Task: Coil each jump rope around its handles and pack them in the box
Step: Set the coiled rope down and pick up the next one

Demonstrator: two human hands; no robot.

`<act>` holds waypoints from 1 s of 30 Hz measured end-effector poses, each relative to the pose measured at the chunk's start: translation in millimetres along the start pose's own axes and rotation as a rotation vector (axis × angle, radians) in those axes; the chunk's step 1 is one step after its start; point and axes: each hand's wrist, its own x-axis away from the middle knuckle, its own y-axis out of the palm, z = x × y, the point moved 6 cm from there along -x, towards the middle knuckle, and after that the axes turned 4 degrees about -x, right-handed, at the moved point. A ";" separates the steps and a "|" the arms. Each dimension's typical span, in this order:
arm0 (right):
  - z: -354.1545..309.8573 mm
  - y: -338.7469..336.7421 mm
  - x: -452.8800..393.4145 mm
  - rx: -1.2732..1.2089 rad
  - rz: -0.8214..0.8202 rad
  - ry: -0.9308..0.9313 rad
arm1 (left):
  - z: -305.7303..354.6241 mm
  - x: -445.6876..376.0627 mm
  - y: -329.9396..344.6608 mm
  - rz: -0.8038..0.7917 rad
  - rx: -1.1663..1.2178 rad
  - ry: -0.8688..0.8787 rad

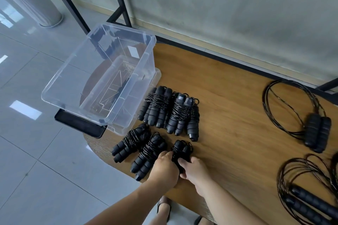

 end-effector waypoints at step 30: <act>-36.9 -68.6 54.4 -0.113 0.201 -0.080 | 69.2 13.7 -22.3 0.165 0.185 0.249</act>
